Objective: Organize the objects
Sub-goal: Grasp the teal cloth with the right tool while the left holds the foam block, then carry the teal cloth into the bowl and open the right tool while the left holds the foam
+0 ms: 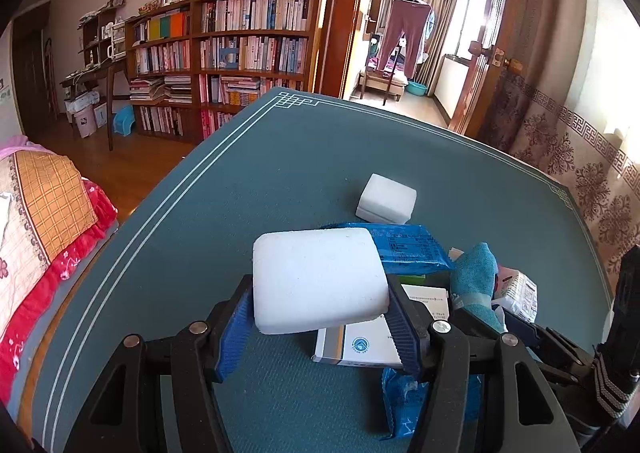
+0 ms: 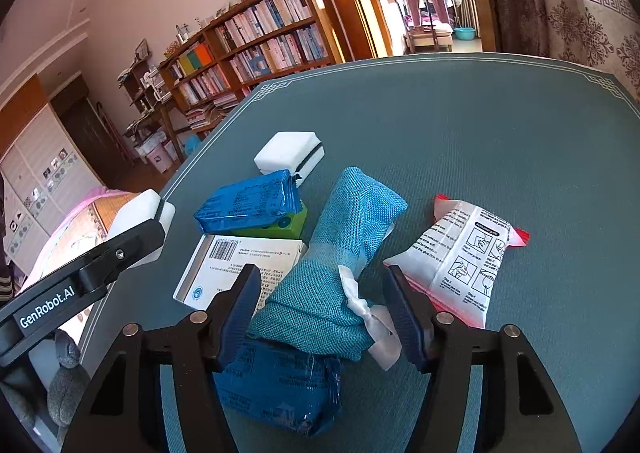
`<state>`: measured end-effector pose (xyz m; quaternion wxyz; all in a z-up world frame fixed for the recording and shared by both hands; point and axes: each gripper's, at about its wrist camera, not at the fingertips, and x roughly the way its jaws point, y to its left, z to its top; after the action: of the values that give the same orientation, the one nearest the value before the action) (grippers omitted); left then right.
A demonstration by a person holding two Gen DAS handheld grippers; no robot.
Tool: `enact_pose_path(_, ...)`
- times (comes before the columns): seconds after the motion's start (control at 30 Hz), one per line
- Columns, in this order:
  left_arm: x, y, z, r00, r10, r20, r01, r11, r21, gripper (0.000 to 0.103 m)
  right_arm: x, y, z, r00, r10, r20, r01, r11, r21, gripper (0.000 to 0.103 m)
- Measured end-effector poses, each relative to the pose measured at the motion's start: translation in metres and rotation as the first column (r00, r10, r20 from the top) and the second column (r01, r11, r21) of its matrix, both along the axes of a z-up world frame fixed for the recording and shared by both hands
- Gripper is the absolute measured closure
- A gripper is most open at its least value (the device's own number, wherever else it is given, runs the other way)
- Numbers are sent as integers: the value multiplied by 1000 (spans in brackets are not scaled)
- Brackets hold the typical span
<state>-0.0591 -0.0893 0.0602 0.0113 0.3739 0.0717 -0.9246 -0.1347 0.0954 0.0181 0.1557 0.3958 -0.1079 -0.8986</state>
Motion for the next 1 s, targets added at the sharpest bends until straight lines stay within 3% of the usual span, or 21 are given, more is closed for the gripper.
enact_pose_path(0.1, 0, 0, -1, 1000, -2, 2, 2, 1000, -3, 38, -7, -3, -7, 1000, 2, 21, -2, 1000, -9, 43)
enact_pose_path(0.5, 0, 2, -2, 1000, -2, 3, 2, 1000, -6, 38, 9, -11, -4, 999, 38, -27, -37, 997, 62, 54)
enact_pose_path(1.0, 7, 18, 1, 999, -49, -14, 48, 999, -23, 38, 55, 12, 27, 992, 14, -129, -17, 1000, -21, 54)
